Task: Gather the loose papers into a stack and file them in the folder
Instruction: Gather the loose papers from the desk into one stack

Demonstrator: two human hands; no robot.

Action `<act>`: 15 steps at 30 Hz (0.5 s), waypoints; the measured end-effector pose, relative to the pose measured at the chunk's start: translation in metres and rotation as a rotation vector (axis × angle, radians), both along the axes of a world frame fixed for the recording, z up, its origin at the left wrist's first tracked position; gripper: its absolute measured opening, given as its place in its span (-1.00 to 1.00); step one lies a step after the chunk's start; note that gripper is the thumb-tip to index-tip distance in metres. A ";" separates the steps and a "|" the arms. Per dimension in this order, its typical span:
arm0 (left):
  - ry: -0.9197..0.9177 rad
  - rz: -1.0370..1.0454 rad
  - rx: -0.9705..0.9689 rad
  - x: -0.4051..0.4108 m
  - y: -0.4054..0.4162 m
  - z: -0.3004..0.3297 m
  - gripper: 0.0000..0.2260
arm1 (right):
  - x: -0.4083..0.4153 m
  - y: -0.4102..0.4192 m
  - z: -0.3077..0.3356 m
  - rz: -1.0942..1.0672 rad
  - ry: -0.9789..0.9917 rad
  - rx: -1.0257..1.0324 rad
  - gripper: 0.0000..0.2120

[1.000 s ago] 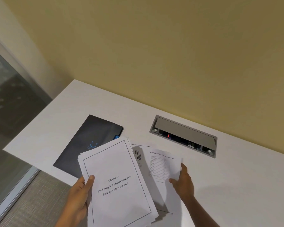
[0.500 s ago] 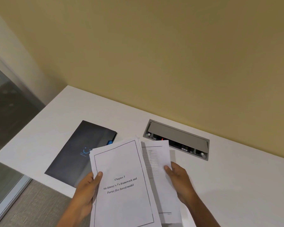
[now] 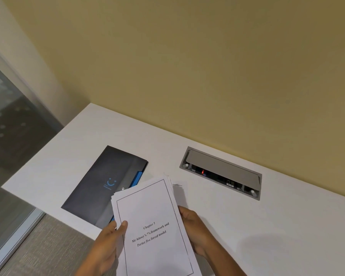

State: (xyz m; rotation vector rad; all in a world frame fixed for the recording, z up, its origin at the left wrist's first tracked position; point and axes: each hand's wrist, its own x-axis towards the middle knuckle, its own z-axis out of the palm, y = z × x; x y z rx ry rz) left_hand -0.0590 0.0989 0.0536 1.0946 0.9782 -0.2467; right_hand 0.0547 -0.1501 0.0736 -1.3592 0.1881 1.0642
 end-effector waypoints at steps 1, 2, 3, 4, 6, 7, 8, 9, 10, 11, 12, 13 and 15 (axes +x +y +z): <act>0.000 0.007 0.014 -0.003 0.001 0.000 -0.80 | 0.002 0.002 0.000 0.016 0.021 -0.005 -0.70; -0.001 0.021 0.035 -0.006 0.001 -0.001 -0.80 | 0.006 0.004 0.001 0.018 0.012 -0.034 -0.65; 0.001 0.044 0.064 -0.009 0.003 -0.003 -0.80 | 0.013 0.006 0.000 0.016 -0.050 -0.112 -0.61; 0.006 0.074 0.086 -0.012 0.004 -0.005 -0.79 | 0.021 0.009 0.000 0.022 -0.163 -0.232 -0.60; 0.015 0.134 0.111 -0.021 0.008 -0.010 -0.77 | 0.039 0.012 -0.005 0.107 -0.462 -0.529 -0.64; 0.018 0.151 0.123 -0.027 0.011 -0.013 -0.77 | 0.048 0.013 -0.008 0.218 -0.582 -0.642 -0.53; 0.018 0.164 0.128 -0.032 0.014 -0.016 -0.78 | 0.056 0.014 -0.012 0.334 -0.658 -0.706 -0.35; 0.013 0.180 0.135 -0.038 0.018 -0.019 -0.79 | 0.062 0.015 -0.013 0.439 -0.705 -0.743 -0.18; 0.013 0.197 0.138 -0.045 0.022 -0.022 -0.77 | 0.068 0.015 -0.016 0.526 -0.747 -0.775 -0.05; 0.022 0.221 0.150 -0.051 0.026 -0.025 -0.70 | 0.073 0.015 -0.018 0.601 -0.776 -0.815 0.05; 0.033 0.241 0.159 -0.056 0.030 -0.027 -0.60 | 0.077 0.016 -0.022 0.656 -0.797 -0.862 0.11; 0.031 0.252 0.161 -0.061 0.034 -0.028 -0.63 | 0.081 0.016 -0.025 0.693 -0.809 -0.897 0.16; 0.038 0.275 0.175 -0.069 0.040 -0.031 -0.71 | 0.086 0.016 -0.031 0.743 -0.802 -0.935 0.22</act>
